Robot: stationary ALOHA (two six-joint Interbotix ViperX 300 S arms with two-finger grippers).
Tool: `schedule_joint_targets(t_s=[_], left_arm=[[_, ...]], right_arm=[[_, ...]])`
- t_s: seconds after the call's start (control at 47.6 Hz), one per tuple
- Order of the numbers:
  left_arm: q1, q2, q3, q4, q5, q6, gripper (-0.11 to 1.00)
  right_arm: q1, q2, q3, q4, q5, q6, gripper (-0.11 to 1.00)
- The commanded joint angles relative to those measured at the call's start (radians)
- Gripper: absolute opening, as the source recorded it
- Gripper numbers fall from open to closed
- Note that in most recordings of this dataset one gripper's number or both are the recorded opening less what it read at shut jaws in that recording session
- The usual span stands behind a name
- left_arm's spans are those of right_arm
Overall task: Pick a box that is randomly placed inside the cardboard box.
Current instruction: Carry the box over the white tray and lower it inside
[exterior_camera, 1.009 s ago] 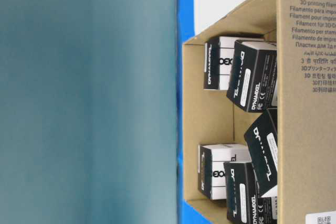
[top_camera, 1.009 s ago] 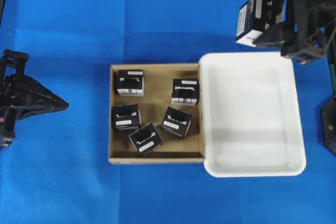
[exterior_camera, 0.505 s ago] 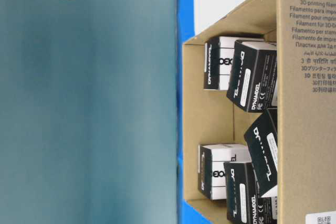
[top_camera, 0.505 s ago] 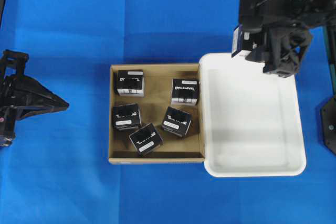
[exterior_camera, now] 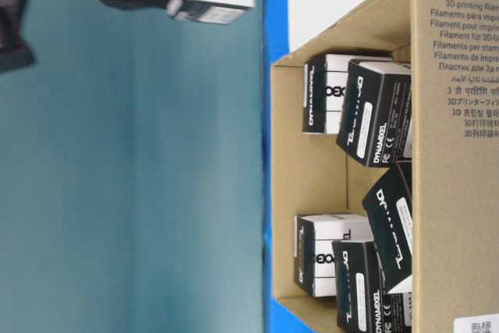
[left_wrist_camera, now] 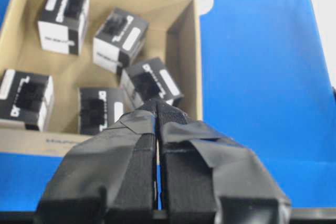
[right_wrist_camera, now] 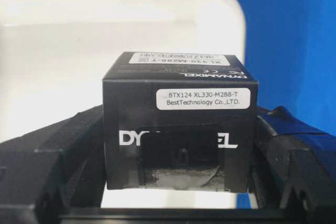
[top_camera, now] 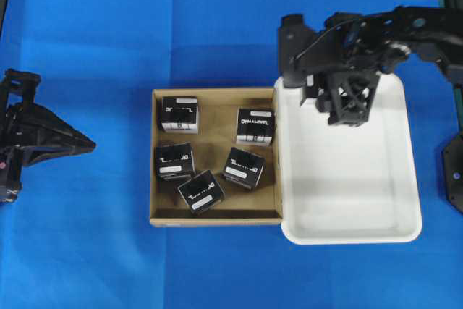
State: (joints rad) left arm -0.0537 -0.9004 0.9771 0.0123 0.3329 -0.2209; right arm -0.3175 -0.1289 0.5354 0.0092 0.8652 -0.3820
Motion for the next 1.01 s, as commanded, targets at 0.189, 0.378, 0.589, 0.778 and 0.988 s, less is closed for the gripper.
schedule_joint_targets(t_s=[0.189, 0.378, 0.589, 0.778, 0.988], left_arm=[[0.002, 0.008, -0.015, 0.003, -0.009, -0.002, -0.03], [0.002, 0.009, -0.017, 0.003, -0.009, -0.002, -0.03], [0.002, 0.003, -0.017, 0.003, -0.003, -0.002, -0.03], [-0.003, -0.008, -0.018, 0.003, -0.003, -0.002, -0.03], [-0.002, -0.006, -0.018, 0.003, -0.003, 0.000, -0.03]], right_arm=[[0.021, 0.094, 0.020, -0.002, -0.084, 0.003, 0.75], [0.021, 0.127, 0.049, -0.002, -0.143, 0.003, 0.75], [0.023, 0.149, 0.097, 0.005, -0.206, 0.006, 0.75], [0.034, 0.155, 0.121, 0.005, -0.275, 0.017, 0.75], [0.028, 0.164, 0.118, 0.006, -0.295, 0.060, 0.75]])
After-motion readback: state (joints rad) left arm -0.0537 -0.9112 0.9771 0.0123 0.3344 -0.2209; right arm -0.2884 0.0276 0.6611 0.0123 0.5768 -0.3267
